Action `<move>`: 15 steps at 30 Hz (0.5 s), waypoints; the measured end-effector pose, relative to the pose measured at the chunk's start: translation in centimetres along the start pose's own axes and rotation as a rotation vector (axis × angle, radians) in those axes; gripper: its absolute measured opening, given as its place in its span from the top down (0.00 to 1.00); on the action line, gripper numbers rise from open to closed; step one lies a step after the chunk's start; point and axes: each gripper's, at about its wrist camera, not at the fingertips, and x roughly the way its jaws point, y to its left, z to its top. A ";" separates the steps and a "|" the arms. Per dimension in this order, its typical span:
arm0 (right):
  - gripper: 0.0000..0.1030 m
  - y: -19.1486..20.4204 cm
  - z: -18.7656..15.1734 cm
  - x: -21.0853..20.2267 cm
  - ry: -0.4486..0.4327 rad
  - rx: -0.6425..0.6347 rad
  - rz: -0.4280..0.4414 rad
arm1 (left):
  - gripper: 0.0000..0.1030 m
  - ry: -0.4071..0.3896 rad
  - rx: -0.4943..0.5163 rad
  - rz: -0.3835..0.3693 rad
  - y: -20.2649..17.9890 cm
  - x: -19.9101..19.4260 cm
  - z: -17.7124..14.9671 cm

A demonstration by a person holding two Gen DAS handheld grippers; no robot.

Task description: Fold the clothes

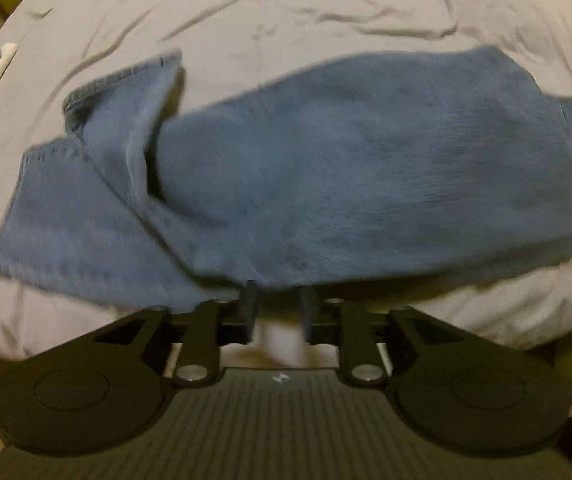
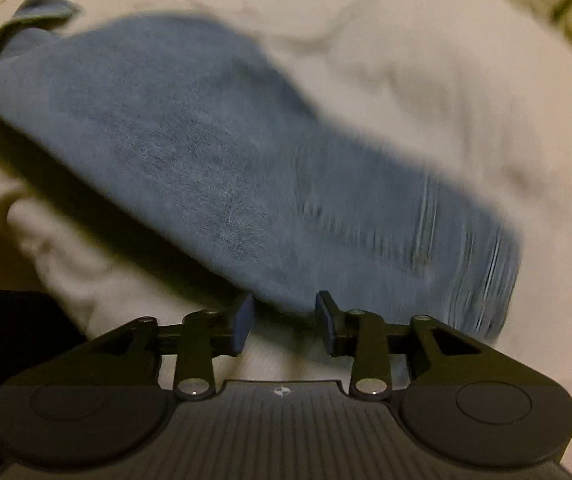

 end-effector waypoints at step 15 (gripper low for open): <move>0.54 -12.6 -9.3 -1.4 -0.220 1.121 0.400 | 0.61 -0.053 -0.887 -0.297 6.0 3.0 -1.3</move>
